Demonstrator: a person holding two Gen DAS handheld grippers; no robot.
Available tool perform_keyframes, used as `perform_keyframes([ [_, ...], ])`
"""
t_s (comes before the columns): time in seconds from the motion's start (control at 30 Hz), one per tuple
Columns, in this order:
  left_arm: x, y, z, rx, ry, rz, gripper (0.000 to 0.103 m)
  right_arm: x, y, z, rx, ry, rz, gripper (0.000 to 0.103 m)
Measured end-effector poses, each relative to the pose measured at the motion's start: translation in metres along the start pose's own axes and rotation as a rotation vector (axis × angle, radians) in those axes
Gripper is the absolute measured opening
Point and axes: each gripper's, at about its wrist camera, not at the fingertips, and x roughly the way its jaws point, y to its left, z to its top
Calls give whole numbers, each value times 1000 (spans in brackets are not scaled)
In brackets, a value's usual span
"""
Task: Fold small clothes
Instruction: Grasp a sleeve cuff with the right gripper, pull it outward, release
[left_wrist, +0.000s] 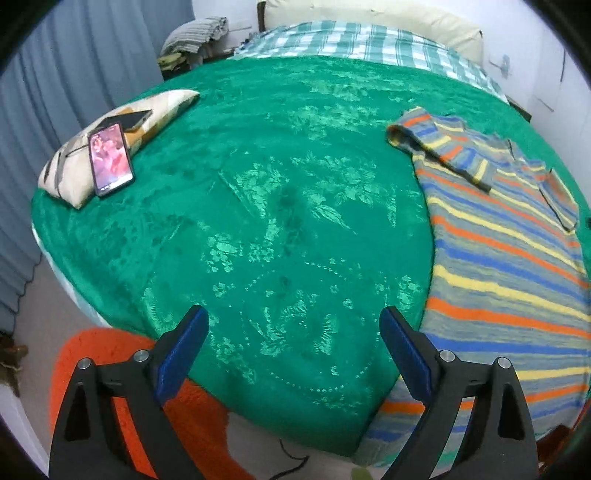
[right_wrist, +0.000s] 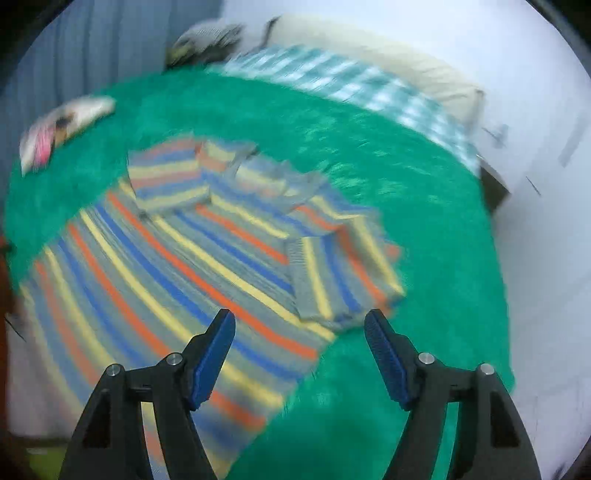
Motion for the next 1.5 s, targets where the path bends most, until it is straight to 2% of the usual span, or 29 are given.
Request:
perform_keyframes([
  [0.13,7,-4,-3,-14,38,14,95,72,1,9,-9,75,-50,69],
  [0.2,10,-4,-2,-21,53,14,95,96,-19,2,95,134,-22,41],
  [0.23,12,-4,-2,-22,59,16,95,103,-36,-3,189,160,27,3],
  [0.27,13,-4,-2,-24,62,17,95,97,-51,-6,251,142,41,4],
  [0.33,15,-4,-1,-25,68,16,95,71,-91,-19,395,52,42,4],
  [0.4,16,-5,-1,-28,70,15,95,38,-140,-44,577,-16,32,4],
  [0.47,18,-6,0,-34,75,11,95,8,-195,-85,797,-53,0,4],
  [0.53,21,-8,-1,-34,86,7,95,-6,-233,-125,977,-47,-25,4],
  [0.6,22,-12,-2,-24,94,11,94,-6,-255,-162,1113,-27,-2,5],
  [0.7,20,-17,-4,-2,87,23,95,7,-263,-204,1288,-24,94,5],
  [0.83,18,-18,-6,9,80,31,95,24,-253,-229,1428,-83,202,13],
  [0.9,19,-17,-6,5,85,33,95,29,-251,-232,1462,-111,246,25],
  [0.93,20,-17,-6,4,90,35,95,30,-248,-232,1465,-115,247,28],
  [1.0,23,-17,-6,4,99,40,95,33,-244,-226,1430,-89,210,10],
  [1.03,24,-17,-6,6,102,42,95,30,-243,-221,1390,-67,165,3],
  [1.1,24,-18,-6,10,104,44,95,21,-244,-216,1325,-14,50,3],
  [1.23,26,-19,-6,12,109,51,94,6,-250,-230,1292,71,-134,2],
  [1.33,28,-19,-6,15,114,62,94,1,-250,-234,1288,92,-178,2],
  [1.5,32,-18,-7,13,132,69,95,9,-246,-229,1198,140,-224,2],
])
